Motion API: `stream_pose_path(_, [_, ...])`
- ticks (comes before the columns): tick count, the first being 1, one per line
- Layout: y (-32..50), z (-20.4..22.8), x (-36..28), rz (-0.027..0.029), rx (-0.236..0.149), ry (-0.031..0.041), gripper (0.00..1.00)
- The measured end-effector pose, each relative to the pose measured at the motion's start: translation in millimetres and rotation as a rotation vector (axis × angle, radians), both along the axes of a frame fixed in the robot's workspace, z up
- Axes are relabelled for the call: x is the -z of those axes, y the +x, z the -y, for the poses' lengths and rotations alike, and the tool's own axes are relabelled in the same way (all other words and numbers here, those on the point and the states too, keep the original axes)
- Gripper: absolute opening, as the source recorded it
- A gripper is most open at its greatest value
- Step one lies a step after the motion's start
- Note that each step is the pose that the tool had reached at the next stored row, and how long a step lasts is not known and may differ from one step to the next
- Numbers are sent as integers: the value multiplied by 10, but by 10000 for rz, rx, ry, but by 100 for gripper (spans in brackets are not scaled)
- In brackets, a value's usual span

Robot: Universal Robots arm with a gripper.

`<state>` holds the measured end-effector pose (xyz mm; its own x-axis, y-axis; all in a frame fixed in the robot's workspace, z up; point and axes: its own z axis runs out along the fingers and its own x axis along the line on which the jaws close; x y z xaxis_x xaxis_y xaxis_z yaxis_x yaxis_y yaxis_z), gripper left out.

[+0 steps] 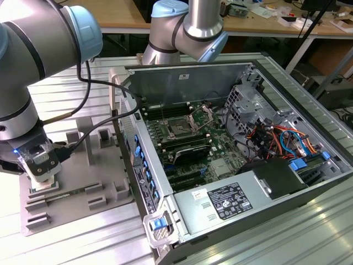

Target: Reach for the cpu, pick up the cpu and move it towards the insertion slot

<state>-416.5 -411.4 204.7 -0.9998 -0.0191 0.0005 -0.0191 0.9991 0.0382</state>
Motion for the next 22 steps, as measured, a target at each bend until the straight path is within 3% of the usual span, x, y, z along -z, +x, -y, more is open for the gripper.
stream_pose_path(1, [0,0,0,0,0,0,11])
stream_pose_path(6, [-2,0,2,0,0,0,42])
stream_pose_path(9, [-2,0,2,0,0,0,48])
stream_pose_path(10, [-2,0,2,0,0,0,54])
stream_pose_path(19, [-5,0,4,-1,0,0,55])
stream_pose_path(20, [-5,0,5,0,0,0,62])
stream_pose_path(22, [-6,0,7,-1,-94,-1,62])
